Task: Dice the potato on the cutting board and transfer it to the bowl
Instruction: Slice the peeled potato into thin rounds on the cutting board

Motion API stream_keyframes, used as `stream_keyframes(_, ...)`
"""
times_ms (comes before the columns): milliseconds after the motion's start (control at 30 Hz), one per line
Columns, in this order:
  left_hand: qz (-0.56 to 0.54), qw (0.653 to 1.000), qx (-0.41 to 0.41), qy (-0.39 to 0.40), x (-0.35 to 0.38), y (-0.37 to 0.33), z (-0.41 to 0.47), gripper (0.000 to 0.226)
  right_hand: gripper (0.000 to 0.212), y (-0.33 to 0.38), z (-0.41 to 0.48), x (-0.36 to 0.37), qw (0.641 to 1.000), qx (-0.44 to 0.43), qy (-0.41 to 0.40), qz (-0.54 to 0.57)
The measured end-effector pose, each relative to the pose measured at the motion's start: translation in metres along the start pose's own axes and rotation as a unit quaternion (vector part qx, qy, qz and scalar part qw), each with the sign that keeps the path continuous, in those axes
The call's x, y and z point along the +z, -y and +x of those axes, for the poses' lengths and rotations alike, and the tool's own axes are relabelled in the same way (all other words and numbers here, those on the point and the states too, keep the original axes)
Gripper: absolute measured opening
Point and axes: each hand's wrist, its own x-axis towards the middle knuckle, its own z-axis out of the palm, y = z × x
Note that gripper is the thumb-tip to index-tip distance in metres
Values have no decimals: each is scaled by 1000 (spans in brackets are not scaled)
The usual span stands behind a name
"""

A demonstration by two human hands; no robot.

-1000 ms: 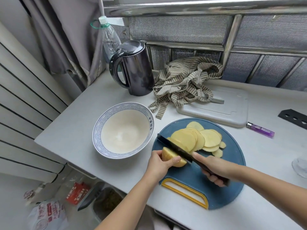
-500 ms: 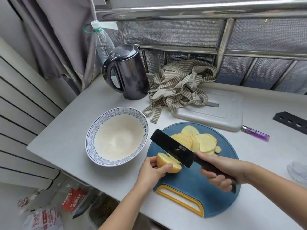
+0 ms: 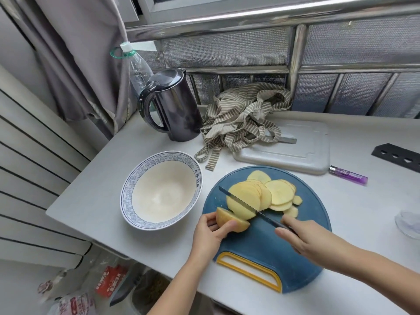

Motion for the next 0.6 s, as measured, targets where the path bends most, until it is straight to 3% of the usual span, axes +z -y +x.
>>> stream_keyframes(133,-9,1000,-1,-12,3,-3,1,79,33,1,6,5,999,-4,-5,-37)
stream_keyframes(333,-74,996,-14,-38,14,-6,-3,52,33,10,11,11,999,-23,4,-29)
stream_keyframes(600,-94,993,-62,-37,12,-9,6,55,36,13,8,8,998,-31,-35,-40)
